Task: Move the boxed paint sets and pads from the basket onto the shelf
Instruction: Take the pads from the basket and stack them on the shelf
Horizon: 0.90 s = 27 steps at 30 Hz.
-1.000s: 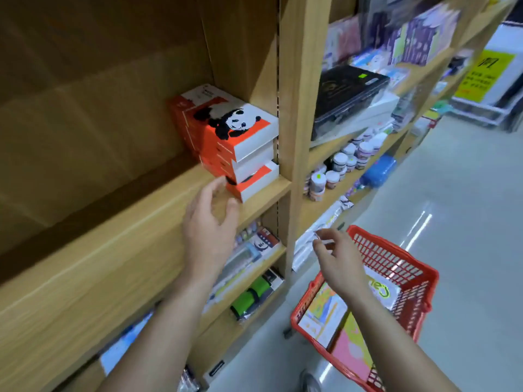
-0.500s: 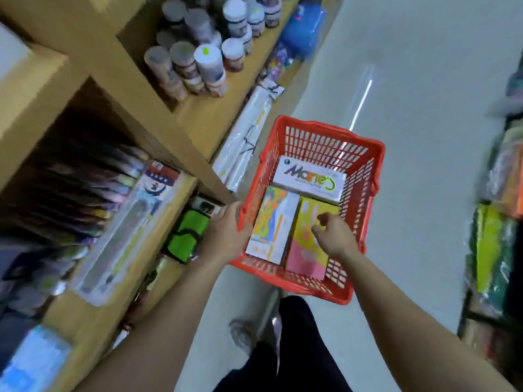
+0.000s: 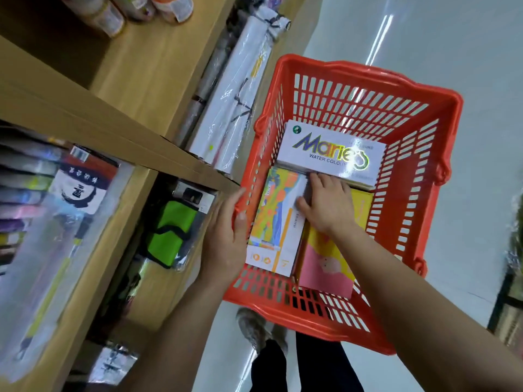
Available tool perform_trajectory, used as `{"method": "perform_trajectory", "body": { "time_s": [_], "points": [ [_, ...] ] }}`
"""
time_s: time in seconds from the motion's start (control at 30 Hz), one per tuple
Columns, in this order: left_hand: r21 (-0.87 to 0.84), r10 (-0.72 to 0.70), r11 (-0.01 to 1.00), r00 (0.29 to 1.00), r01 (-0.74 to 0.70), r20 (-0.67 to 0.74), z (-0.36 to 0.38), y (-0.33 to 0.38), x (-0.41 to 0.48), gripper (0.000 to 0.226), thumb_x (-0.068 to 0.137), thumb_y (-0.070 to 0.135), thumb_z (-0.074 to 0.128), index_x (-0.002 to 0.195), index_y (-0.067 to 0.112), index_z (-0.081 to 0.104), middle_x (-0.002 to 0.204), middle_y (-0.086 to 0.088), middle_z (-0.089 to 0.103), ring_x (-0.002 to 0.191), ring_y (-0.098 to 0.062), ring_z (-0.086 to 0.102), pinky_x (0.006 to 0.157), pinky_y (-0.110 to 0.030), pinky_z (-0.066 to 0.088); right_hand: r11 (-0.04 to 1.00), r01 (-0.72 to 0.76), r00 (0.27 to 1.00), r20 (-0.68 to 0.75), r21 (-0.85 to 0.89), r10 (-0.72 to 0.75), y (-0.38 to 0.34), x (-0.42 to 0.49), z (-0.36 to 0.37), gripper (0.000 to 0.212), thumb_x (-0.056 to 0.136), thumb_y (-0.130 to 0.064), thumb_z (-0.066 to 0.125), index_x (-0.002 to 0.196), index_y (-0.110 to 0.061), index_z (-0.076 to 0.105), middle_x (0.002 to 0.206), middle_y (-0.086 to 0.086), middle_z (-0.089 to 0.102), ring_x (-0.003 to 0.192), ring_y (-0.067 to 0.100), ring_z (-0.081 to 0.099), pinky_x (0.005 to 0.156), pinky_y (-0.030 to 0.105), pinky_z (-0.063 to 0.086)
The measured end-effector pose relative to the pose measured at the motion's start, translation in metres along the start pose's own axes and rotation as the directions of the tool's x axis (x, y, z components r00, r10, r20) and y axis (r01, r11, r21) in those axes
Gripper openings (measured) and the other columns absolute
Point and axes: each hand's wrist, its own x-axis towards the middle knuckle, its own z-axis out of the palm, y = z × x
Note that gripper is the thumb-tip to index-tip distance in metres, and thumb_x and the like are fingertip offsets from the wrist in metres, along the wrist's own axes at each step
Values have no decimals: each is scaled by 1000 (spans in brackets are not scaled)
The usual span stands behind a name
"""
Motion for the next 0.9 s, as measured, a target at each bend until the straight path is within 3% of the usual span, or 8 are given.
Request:
{"method": "perform_trajectory", "body": {
  "time_s": [0.07,0.17,0.23,0.33,0.4,0.7,0.9],
  "points": [
    [-23,-11,1000,1000,11,2,0,-2,1,38,103,32,40,140,43,46,130,47,46,126,9,50,101,-10,39,999,-28,999,-26,-18,28,-1,3,6,79,89,-59,57,150,-9,46,146,12,58,136,33,50,113,47,32],
    [-49,-40,998,999,40,7,1,-1,2,36,104,33,40,136,49,47,129,51,46,126,11,50,96,-5,39,999,-48,998,-34,9,48,-4,12,7,83,83,-68,60,145,-14,50,146,7,57,137,30,50,110,46,33],
    [-58,-47,997,999,47,0,1,1,3,39,104,32,41,133,58,46,129,48,48,125,9,53,98,-11,44,1000,-27,999,-19,16,27,-5,16,7,82,82,-69,61,147,-19,51,148,5,57,139,28,49,109,46,32],
    [-99,-72,992,997,72,6,2,3,2,43,105,33,42,130,67,42,135,32,55,126,-5,59,101,-39,54,999,27,999,-33,20,-26,-5,14,9,76,84,-66,63,145,-22,55,140,4,64,131,29,56,107,45,34],
    [-107,-79,991,997,80,12,2,3,1,42,105,34,42,130,67,42,137,29,55,127,-7,59,100,-46,54,999,42,999,-35,3,-42,-5,13,11,78,84,-68,62,146,-21,54,139,5,64,130,29,57,108,45,34],
    [-108,-108,988,994,111,29,2,3,0,38,104,40,41,129,68,42,135,33,54,125,-7,60,97,-47,57,998,35,999,41,-42,-33,-11,29,3,91,72,-88,57,137,-23,62,119,8,56,122,33,53,102,44,41],
    [-91,-115,989,993,117,20,2,4,0,37,104,41,41,128,70,41,135,29,56,123,-7,62,96,-47,57,996,68,997,44,-57,-66,-14,27,3,86,74,-82,60,136,-22,62,137,3,59,128,29,55,106,43,38]
  ]
}}
